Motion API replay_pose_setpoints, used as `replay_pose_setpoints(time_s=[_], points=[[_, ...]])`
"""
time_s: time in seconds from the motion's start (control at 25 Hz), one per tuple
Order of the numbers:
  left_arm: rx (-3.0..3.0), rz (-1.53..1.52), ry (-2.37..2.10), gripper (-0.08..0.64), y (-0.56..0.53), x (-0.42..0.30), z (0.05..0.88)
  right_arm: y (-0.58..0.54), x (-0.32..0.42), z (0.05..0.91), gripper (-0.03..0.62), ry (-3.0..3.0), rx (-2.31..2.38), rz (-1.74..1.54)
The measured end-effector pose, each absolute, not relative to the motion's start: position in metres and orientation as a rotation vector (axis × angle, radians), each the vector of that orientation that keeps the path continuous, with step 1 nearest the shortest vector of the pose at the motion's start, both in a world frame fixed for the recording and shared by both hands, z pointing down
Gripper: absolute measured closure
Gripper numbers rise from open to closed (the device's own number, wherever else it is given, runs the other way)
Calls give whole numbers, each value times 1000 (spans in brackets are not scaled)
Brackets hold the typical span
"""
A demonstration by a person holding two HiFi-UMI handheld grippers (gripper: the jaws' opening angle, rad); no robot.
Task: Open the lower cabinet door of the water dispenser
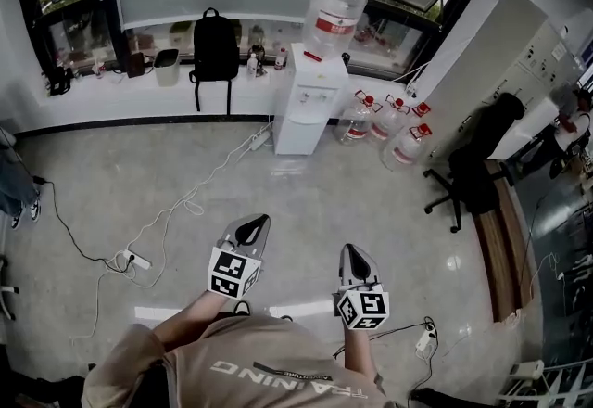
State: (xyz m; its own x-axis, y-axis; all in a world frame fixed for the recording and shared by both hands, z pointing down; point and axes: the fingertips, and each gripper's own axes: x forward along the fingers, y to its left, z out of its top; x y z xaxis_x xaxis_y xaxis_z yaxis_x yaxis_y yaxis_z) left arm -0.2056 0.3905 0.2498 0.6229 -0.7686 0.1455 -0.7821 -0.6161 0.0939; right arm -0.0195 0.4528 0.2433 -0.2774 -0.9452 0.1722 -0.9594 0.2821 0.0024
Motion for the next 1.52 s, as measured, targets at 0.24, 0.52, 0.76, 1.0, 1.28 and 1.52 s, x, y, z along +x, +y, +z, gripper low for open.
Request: replay_pose_setpoints(time_s=[0.24, 0.52, 0.76, 1.0, 1.28, 1.52], points=[[2676, 223, -1238, 552, 377, -221, 282, 450, -37, 269, 583, -2369, 1803, 229], [2638, 262, -1231, 552, 350, -215, 304, 441, -40, 305, 583, -2338, 1738, 312], [2616, 280, -1270, 552, 322, -183, 313, 398, -11, 306, 583, -2402, 1692, 252], [2646, 267, -1297, 552, 295, -121, 294, 358, 41, 301, 583, -2441, 1646, 222], [2599, 287, -1350, 552, 271, -71, 293, 322, 89, 307, 583, -2508, 1546, 245], [2561, 334, -1354, 552, 254, -53, 303, 298, 106, 319, 583, -2520, 1503, 321]])
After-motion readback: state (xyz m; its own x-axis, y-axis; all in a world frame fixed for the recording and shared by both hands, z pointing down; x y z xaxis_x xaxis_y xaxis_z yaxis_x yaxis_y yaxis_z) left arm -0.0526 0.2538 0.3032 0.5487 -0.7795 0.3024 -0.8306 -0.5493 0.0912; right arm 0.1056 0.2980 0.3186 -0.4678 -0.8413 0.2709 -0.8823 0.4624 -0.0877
